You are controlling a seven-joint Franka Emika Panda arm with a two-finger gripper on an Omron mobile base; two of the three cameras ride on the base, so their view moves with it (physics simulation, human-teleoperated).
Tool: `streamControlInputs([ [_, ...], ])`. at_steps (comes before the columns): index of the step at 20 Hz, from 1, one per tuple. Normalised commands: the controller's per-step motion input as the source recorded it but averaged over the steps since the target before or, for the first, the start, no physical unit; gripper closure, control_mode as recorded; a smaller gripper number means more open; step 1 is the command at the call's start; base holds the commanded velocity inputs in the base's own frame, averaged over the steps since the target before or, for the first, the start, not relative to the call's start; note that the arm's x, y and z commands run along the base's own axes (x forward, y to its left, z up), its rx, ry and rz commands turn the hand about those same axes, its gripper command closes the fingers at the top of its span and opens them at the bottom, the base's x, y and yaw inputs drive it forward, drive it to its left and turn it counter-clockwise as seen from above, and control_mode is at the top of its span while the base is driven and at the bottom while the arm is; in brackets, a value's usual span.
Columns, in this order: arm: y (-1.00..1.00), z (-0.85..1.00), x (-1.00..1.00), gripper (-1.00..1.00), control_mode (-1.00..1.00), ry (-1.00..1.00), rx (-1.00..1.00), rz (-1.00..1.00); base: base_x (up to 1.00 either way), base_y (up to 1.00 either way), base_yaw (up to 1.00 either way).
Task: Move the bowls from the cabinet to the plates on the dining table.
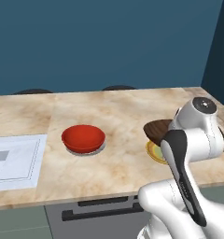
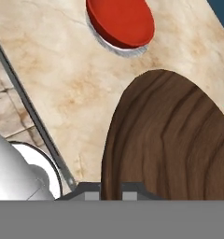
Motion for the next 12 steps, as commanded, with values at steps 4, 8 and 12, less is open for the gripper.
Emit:
streamControlInputs([
  [4,0.0,-0.36,0.27,1.0,-1.0,-0.04,0.04,0.0,0.0,0.0,0.0],
  [8,0.0,-0.56,0.24,1.0,-1.0,-0.04,0.01,0.0,0.0,0.0,0.0],
  [12,-0.02,-0.47,0.3,1.0,-1.0,-0.04,0.0,0.0,0.0,0.0,0.0],
])
